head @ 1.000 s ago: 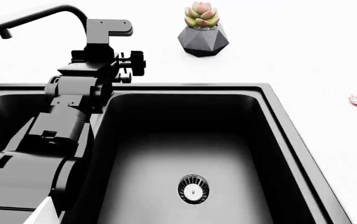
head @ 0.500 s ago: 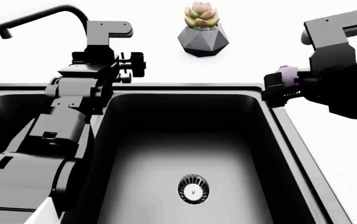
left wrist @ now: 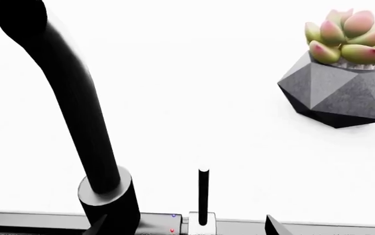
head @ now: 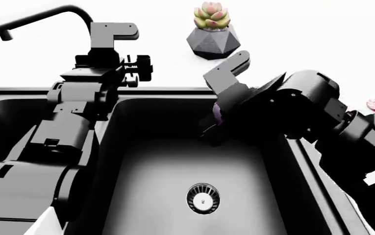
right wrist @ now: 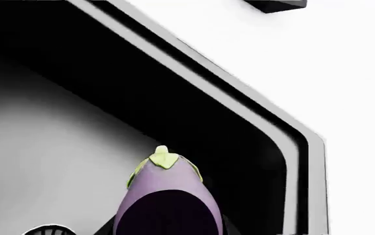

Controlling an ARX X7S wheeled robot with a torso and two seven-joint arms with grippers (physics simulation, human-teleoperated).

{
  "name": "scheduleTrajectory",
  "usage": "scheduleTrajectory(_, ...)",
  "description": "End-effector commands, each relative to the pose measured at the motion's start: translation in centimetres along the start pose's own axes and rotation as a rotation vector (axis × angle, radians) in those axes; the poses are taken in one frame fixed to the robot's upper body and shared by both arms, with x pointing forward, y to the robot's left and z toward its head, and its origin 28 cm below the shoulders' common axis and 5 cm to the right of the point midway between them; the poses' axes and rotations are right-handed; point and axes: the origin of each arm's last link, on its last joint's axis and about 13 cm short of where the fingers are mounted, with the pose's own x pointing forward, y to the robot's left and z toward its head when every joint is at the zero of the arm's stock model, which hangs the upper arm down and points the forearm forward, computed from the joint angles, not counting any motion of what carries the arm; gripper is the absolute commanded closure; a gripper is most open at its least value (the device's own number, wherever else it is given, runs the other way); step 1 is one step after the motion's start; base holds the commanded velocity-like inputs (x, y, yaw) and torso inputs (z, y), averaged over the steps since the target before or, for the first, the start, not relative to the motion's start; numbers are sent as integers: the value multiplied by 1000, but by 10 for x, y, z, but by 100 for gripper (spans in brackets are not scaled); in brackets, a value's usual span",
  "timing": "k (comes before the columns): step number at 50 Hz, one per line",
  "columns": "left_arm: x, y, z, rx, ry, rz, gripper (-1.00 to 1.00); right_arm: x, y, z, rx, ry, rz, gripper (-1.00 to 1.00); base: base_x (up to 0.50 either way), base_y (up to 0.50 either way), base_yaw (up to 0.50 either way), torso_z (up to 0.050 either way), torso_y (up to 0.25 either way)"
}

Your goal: Pick the eggplant from the counter and place it in the sink. Then turn on the sink faucet.

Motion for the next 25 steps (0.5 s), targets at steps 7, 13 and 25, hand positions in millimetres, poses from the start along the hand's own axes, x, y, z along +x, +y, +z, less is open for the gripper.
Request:
scheduleTrajectory(7, 0, -6, 0, -2, -2, -25, -100, 75, 84, -17, -170, 34, 99, 100, 0, 0, 0, 0, 0)
scheduleTrajectory(13, 0, -4, -1, -13, 0, -22, -100, 84, 91, -36, -212, 91, 134, 100, 0, 0, 0, 0, 0)
scheduleTrajectory(25, 0, -3, -3, -11, 3, -22, -100, 95, 106, -70, -316, 146, 120, 100, 0, 0, 0, 0, 0)
